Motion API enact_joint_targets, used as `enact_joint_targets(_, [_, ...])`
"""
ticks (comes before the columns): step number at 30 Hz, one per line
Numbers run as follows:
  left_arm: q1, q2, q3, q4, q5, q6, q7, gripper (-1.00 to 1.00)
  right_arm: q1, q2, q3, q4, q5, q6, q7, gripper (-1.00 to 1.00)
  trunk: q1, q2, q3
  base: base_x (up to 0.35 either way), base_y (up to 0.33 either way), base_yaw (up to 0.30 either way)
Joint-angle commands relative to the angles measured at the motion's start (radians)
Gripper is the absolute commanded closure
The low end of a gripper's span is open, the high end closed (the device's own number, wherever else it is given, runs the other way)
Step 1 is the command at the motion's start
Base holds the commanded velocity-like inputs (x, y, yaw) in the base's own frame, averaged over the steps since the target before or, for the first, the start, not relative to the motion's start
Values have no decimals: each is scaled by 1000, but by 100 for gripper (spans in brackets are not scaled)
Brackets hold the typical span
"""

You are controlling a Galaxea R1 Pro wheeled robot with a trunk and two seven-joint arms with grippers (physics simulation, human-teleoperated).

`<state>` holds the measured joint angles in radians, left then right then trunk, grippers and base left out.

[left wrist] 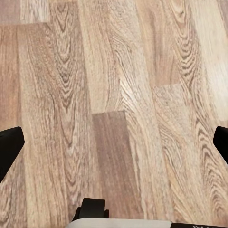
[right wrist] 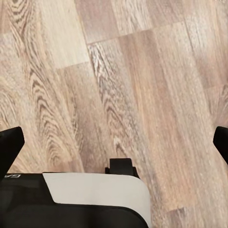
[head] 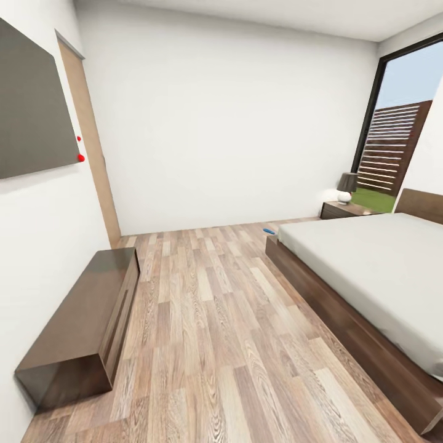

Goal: In the bedroom, move the book from the bed onto either nightstand, and place the two sandals side by side next to the bed.

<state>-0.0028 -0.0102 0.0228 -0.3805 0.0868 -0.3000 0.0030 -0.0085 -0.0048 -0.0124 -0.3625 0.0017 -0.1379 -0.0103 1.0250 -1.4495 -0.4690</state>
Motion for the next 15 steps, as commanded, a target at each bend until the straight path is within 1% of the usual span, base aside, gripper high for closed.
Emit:
enact_joint_targets(1, [0, 0, 2, 0, 7, -2, -1, -100, 0, 0, -1, 1, 2, -3, -1, -100, 0, -1, -1, 5, 0, 0])
enact_joint_targets(3, [0, 0, 2, 0, 7, -2, -1, -100, 0, 0, -1, 1, 4, -3, -1, -100, 0, -1, -1, 64, 0, 0])
enact_joint_targets(6, [0, 0, 2, 1, 7, -1, -1, -100, 0, 0, -1, 1, 5, -3, -4, -100, 0, -1, -1, 213, 0, 0])
enact_joint_targets(15, [0, -3, -1, -1, 5, 2, -1, -100, 0, 0, -1, -1, 2, -4, -6, -100, 0, -1, -1, 312, 0, 0])
